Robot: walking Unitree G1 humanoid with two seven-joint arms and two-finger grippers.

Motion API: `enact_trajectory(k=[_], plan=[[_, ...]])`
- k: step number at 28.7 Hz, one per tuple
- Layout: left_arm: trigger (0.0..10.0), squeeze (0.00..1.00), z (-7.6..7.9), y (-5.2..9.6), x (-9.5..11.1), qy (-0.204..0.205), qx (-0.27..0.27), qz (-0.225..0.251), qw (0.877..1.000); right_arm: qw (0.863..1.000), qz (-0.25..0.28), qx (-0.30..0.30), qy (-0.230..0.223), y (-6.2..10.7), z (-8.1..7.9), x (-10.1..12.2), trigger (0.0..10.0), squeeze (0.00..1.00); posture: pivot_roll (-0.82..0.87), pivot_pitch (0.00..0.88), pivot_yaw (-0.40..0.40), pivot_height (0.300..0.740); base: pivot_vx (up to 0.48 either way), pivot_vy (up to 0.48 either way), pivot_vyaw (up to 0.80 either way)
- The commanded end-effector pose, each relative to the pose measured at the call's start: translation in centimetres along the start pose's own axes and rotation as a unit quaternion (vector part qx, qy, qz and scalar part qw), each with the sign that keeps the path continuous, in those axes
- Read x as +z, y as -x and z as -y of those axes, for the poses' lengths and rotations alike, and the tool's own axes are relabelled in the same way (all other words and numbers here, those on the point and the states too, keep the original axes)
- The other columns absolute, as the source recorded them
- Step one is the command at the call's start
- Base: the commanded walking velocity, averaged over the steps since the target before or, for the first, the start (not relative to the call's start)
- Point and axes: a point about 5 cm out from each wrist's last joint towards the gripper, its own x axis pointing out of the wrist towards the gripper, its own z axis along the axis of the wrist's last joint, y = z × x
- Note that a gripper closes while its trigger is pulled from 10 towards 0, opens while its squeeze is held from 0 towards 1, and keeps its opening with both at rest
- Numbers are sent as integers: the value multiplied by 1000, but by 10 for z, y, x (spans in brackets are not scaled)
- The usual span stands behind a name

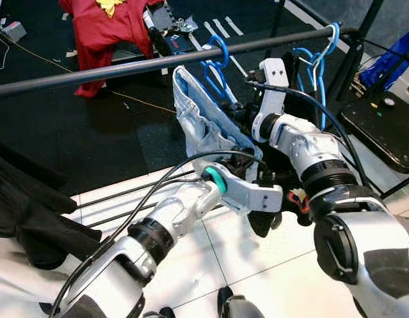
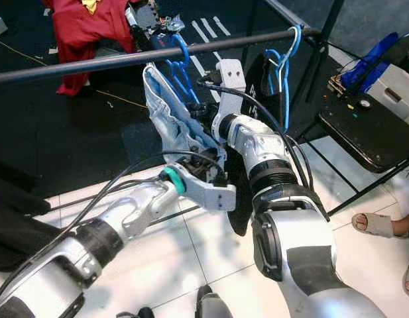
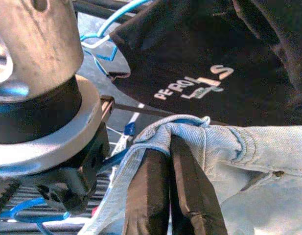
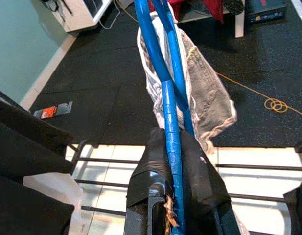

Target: Hang hanger

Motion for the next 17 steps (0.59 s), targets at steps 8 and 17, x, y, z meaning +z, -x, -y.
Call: enact_trajectory(k=[8, 17], plan=[[10000, 0, -9, -23, 56, 0, 11, 91, 996, 998, -20, 53, -29, -16, -32, -12, 10000, 0, -173, 181, 50, 740, 0, 0, 0], [10000, 0, -22, -29, 46, -18, 3, 71, 997, 998, -20, 57, -28, -17, -35, -13, 10000, 0, -168, 174, 56, 740, 0, 0, 0]])
